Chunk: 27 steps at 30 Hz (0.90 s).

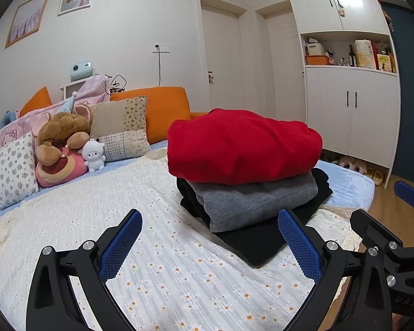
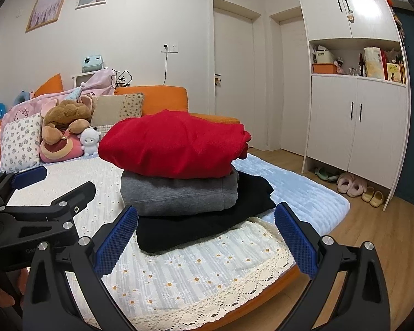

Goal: Fold large clothes

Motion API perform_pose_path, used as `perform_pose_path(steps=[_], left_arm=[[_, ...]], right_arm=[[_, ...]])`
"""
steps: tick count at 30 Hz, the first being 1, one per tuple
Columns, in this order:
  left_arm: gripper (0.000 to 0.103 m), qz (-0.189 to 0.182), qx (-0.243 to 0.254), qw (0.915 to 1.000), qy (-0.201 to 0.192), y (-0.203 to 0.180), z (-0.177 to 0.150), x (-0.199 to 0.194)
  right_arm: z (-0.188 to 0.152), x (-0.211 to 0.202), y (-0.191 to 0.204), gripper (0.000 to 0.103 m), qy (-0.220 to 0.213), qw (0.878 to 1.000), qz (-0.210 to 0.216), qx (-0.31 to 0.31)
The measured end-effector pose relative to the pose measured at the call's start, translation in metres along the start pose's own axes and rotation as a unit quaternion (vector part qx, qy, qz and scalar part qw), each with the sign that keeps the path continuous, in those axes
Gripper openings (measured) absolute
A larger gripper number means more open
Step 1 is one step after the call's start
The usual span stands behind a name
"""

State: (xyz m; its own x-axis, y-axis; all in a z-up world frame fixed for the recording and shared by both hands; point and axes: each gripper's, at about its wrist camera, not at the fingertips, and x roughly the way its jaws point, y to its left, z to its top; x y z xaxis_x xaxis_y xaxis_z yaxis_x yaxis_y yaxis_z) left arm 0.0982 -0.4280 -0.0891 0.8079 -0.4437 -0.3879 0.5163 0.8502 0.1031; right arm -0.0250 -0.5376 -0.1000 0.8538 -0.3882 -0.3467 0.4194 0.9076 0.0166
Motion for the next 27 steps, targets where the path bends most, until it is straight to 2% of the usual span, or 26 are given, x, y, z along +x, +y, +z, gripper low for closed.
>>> perform_pose_path(steps=[8,16,27], left_arm=[[0.1,0.009,0.002,1.0,0.001,-0.0058,-0.0003,-0.0002],[0.1,-0.005,-0.011,0.9997,0.019,0.0007,-0.0033,0.0068],[0.1,0.0,-0.004,0.9998,0.021,-0.0002,-0.0042,0.0078]], right_arm=[[-0.0003,-0.0002,-0.0026,0.098,0.003,1.0,-0.001,-0.003],[0.0006,0.0037,-0.0023,0.098,0.004,1.0,0.0,-0.006],[-0.0011,0.0061,-0.0033,0.098,0.007,1.0,0.001,-0.002]])
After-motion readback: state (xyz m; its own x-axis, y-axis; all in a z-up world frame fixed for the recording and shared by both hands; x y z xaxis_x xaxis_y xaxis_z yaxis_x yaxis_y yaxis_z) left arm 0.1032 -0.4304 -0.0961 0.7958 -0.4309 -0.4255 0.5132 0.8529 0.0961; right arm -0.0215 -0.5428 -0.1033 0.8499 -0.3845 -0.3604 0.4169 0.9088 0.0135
